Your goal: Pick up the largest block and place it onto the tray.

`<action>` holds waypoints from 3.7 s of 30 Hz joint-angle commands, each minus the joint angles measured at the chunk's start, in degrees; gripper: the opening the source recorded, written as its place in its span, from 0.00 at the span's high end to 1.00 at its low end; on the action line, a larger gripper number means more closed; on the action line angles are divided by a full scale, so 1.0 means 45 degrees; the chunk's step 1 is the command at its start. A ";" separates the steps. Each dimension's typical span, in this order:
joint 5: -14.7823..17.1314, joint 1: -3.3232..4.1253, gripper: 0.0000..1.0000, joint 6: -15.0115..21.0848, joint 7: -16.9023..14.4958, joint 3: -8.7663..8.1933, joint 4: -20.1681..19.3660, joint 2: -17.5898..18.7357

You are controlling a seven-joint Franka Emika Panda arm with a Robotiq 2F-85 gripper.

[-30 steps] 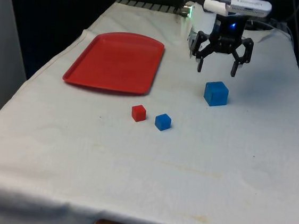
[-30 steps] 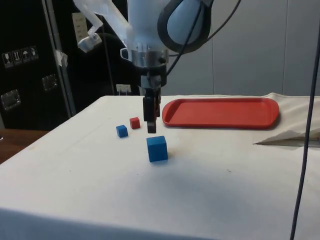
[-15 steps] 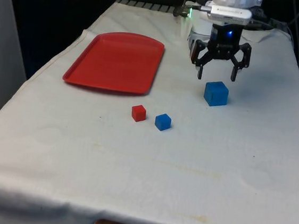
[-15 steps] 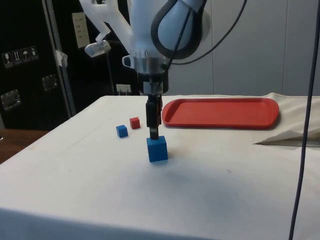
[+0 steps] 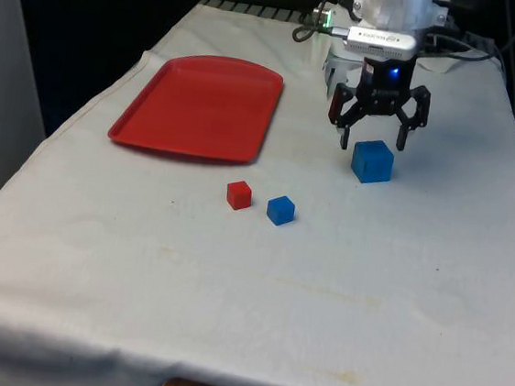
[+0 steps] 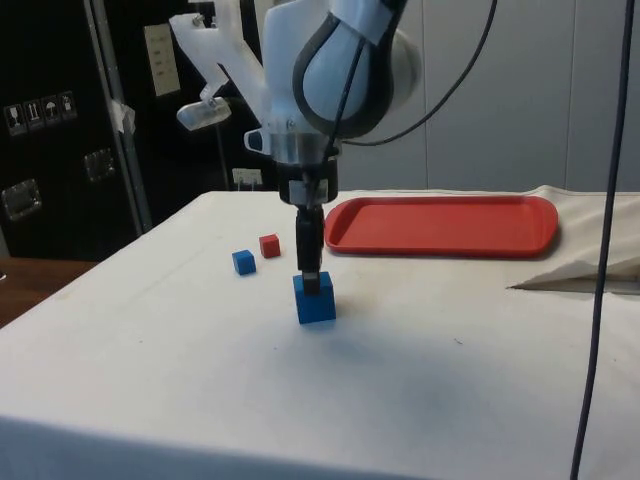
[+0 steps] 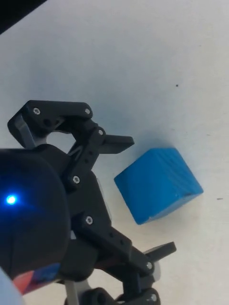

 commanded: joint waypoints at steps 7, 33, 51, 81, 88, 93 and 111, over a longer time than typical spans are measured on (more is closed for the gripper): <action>0.0242 -0.0115 0.00 0.0395 -0.0446 0.0306 -0.0013 0.0242; 0.0127 -0.0064 1.00 0.0586 -0.0446 0.0306 0.0025 0.0637; -0.0115 0.0025 1.00 0.0280 -0.0522 -0.0127 -0.0089 0.0229; -0.0560 0.0000 1.00 -0.1171 -0.0980 -0.1184 -0.0089 -0.1579; -0.0573 -0.0025 1.00 -0.1477 -0.1311 -0.1541 -0.0127 -0.1948; -0.0573 -0.0025 1.00 -0.1592 -0.1515 -0.1744 -0.0166 -0.2126; -0.0293 -0.0178 1.00 -0.1770 -0.2916 -0.2839 -0.0293 -0.2203</action>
